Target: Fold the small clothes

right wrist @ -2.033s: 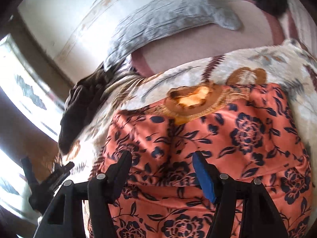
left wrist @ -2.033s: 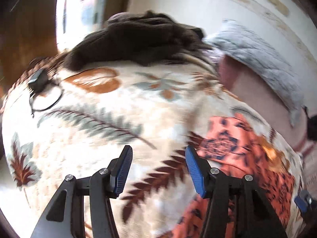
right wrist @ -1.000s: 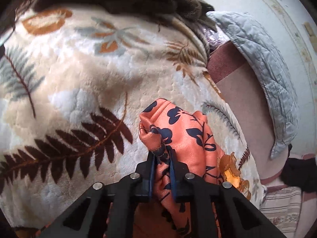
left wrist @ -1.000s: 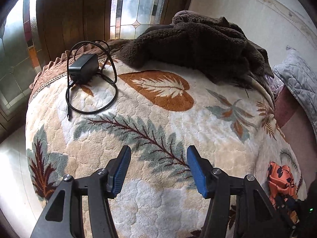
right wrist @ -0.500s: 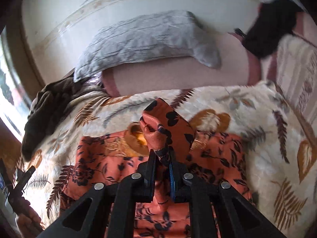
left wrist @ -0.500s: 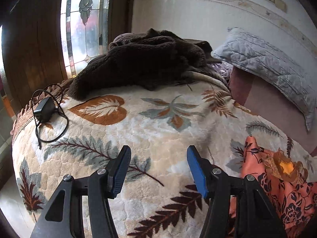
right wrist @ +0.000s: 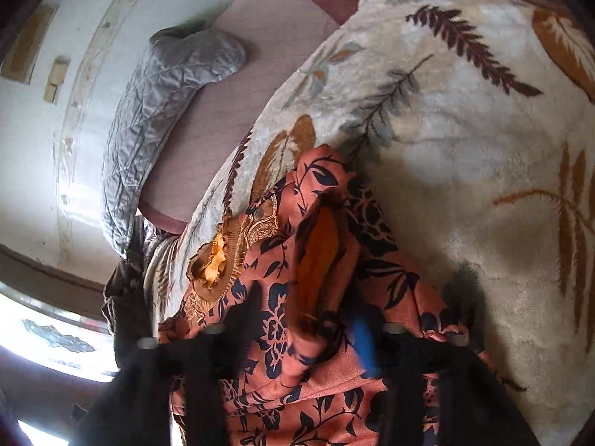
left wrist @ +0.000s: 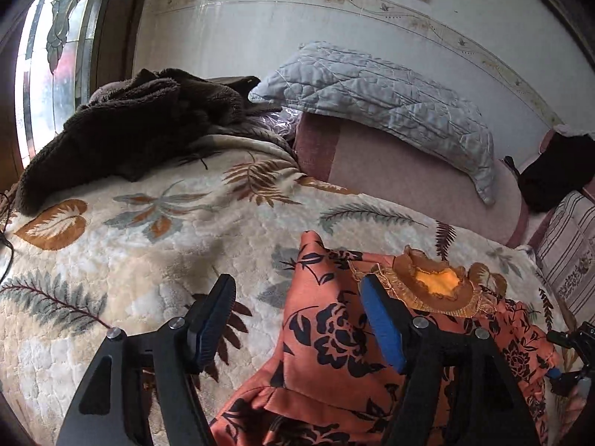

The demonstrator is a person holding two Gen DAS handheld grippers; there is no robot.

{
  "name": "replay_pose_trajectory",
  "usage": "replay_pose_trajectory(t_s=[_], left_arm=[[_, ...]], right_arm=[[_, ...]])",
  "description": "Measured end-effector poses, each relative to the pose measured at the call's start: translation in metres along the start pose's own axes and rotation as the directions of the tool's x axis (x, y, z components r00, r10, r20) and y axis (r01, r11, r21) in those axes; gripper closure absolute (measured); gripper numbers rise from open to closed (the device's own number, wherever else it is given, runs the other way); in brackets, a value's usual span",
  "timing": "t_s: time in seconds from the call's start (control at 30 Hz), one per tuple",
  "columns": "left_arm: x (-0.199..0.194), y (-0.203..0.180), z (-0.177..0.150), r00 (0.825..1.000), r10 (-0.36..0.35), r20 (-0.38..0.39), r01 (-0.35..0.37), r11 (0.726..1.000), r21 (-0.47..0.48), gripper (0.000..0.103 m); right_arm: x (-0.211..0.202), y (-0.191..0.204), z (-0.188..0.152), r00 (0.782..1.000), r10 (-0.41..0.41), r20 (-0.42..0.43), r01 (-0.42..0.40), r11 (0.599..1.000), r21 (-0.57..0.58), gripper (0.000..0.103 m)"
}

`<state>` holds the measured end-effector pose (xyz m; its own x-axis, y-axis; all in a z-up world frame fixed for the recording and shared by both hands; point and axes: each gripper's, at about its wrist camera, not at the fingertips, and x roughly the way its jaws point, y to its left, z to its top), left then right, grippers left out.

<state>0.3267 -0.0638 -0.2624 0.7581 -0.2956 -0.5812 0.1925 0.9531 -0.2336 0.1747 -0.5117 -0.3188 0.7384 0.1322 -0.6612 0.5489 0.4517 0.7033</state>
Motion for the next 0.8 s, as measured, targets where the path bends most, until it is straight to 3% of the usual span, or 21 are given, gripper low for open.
replay_pose_trajectory(t_s=[0.07, 0.1, 0.13, 0.17, 0.2, 0.27, 0.4, 0.43, 0.5, 0.53, 0.67, 0.7, 0.73, 0.8], left_arm=[[0.014, -0.002, -0.002, 0.999, -0.009, -0.046, 0.008, 1.0, -0.009, 0.032], [0.02, -0.003, -0.003, 0.998, -0.004, -0.064, 0.004, 1.0, -0.01, 0.031], [0.025, -0.003, -0.006, 0.997, 0.006, -0.076, -0.006, 1.0, -0.007, 0.032], [0.031, -0.003, -0.008, 0.995, 0.039, -0.089, -0.038, 0.999, 0.006, 0.032], [0.037, -0.003, -0.011, 0.989, 0.098, -0.11, -0.096, 0.995, 0.029, 0.032], [0.046, 0.006, -0.015, 0.977, 0.153, -0.148, -0.15, 0.988, 0.031, 0.032], [0.052, 0.034, -0.016, 0.957, 0.204, -0.207, -0.221, 0.973, -0.063, 0.032], [0.056, 0.038, -0.018, 0.944, 0.231, -0.235, -0.251, 0.966, -0.056, 0.032], [0.067, 0.043, -0.024, 0.915, 0.272, -0.297, -0.293, 0.956, -0.028, 0.032], [0.068, 0.045, -0.026, 0.913, 0.27, -0.307, -0.294, 0.955, -0.035, 0.032], [0.051, 0.036, -0.019, 0.932, 0.273, -0.239, -0.285, 0.958, -0.019, 0.032], [0.044, 0.032, -0.015, 0.942, 0.264, -0.205, -0.274, 0.961, -0.02, 0.032], [0.036, 0.027, -0.01, 0.955, 0.246, -0.164, -0.252, 0.967, -0.017, 0.032], [0.017, 0.012, -0.001, 0.98, 0.185, -0.074, -0.184, 0.983, 0.015, 0.032]], right_arm=[[0.003, -0.008, -0.001, 1.0, 0.023, 0.019, -0.023, 0.999, 0.029, 0.023], [0.005, -0.007, 0.0, 0.999, 0.033, 0.021, -0.033, 0.999, 0.015, 0.032], [0.007, -0.005, 0.001, 0.999, 0.028, 0.018, -0.028, 1.0, -0.005, 0.046], [0.01, -0.002, 0.002, 1.0, 0.005, 0.006, -0.005, 0.999, -0.033, 0.077], [0.014, 0.001, 0.002, 0.999, -0.035, -0.001, 0.034, 0.997, -0.066, 0.095], [0.012, 0.007, -0.002, 0.993, -0.109, 0.038, 0.113, 0.986, -0.119, 0.095], [-0.011, 0.023, -0.002, 0.977, -0.122, 0.172, 0.155, 0.969, -0.193, 0.095], [-0.012, 0.028, -0.001, 0.973, -0.137, 0.188, 0.177, 0.959, -0.222, 0.095], [0.007, 0.025, -0.001, 0.964, -0.229, 0.131, 0.258, 0.926, -0.275, 0.095], [0.024, 0.016, -0.002, 0.95, -0.304, 0.067, 0.31, 0.905, -0.29, 0.094], [0.012, 0.018, 0.004, 0.954, -0.294, 0.064, 0.301, 0.918, -0.258, 0.09], [-0.002, 0.019, 0.006, 0.955, -0.277, 0.105, 0.294, 0.928, -0.229, 0.088], [-0.016, 0.021, 0.006, 0.946, -0.278, 0.168, 0.31, 0.927, -0.209, 0.084], [-0.04, 0.027, 0.006, 0.907, -0.301, 0.294, 0.369, 0.906, -0.21, 0.079]])
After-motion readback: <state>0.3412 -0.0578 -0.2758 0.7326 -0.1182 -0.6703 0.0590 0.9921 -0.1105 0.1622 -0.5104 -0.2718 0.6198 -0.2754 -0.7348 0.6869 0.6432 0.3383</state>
